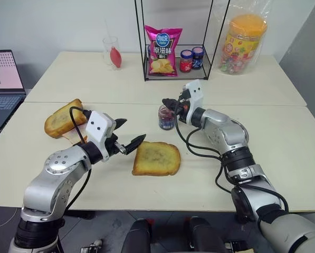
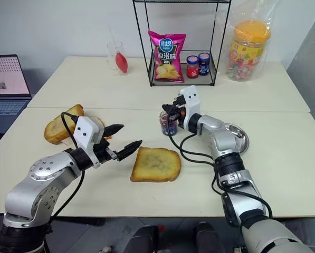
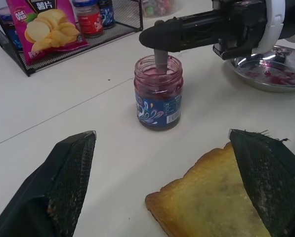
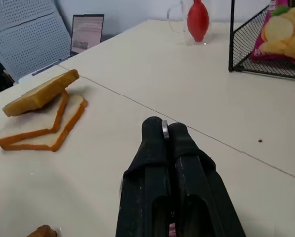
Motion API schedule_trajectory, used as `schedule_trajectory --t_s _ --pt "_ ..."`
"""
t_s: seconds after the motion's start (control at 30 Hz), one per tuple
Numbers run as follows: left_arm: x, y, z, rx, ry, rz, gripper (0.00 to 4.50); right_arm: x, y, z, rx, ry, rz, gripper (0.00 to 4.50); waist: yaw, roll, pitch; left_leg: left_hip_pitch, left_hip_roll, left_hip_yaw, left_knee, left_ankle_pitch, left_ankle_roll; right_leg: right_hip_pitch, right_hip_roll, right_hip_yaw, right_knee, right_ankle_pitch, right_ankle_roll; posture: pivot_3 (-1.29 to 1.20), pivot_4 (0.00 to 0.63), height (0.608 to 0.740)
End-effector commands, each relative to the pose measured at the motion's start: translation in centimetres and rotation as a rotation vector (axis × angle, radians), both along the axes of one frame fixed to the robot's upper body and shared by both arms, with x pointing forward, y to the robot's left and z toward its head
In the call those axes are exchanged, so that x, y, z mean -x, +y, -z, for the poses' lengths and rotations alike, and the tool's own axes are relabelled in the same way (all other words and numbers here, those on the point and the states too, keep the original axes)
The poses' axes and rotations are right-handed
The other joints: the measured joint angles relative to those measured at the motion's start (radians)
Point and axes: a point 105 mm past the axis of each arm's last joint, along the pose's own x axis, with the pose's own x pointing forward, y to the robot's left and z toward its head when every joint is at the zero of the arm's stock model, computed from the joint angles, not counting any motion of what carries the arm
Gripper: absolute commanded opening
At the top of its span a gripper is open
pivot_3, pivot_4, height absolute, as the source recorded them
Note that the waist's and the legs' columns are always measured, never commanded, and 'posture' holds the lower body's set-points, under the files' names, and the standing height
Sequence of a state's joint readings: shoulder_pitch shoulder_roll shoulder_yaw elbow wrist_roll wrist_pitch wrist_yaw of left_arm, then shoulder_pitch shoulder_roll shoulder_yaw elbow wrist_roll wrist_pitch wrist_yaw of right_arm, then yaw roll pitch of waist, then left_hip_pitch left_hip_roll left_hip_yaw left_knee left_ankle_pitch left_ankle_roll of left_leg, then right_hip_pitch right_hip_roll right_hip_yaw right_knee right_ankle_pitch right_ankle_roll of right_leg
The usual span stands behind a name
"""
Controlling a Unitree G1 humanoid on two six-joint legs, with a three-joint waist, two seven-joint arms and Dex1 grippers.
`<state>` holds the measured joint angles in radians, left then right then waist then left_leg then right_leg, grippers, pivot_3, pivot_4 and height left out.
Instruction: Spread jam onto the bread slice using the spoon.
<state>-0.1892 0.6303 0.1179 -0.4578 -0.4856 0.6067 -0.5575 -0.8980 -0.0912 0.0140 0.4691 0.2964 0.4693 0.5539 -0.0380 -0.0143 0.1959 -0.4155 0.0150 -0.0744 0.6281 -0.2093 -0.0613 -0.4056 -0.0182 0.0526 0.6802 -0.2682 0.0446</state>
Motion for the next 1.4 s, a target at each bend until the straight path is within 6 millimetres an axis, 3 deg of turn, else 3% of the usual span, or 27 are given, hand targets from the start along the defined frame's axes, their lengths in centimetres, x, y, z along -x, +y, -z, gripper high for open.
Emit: schedule_trajectory --t_s 0.03,0.47,1.4 --pt "-0.1 -0.3 -0.9 0.0 -0.039 0.005 4.5 -0.3 0.1 -2.9 -0.108 0.003 0.006 0.04 -0.001 0.0 0.0 0.0 0.0 0.0 0.0 0.0 0.0 0.0 0.0 0.0 0.0 0.0 0.0 0.0 0.15 0.74" --pt "-0.4 -0.2 -0.8 -0.004 -0.04 -0.002 4.5 -0.9 -1.4 -4.7 -0.266 0.084 0.059 0.04 -0.004 0.0 0.0 0.0 0.0 0.0 0.0 0.0 0.0 0.0 0.0 0.0 0.0 0.0 0.0 0.0 0.15 0.74" --pt "-1.3 0.2 -0.7 -0.007 -0.063 -0.035 4.5 -1.4 -2.9 -5.5 -0.479 0.255 0.096 0.04 -0.006 0.0 0.0 0.0 0.0 0.0 0.0 0.0 0.0 0.0 0.0 -0.001 0.0 0.0 0.0 0.0 0.15 0.74"
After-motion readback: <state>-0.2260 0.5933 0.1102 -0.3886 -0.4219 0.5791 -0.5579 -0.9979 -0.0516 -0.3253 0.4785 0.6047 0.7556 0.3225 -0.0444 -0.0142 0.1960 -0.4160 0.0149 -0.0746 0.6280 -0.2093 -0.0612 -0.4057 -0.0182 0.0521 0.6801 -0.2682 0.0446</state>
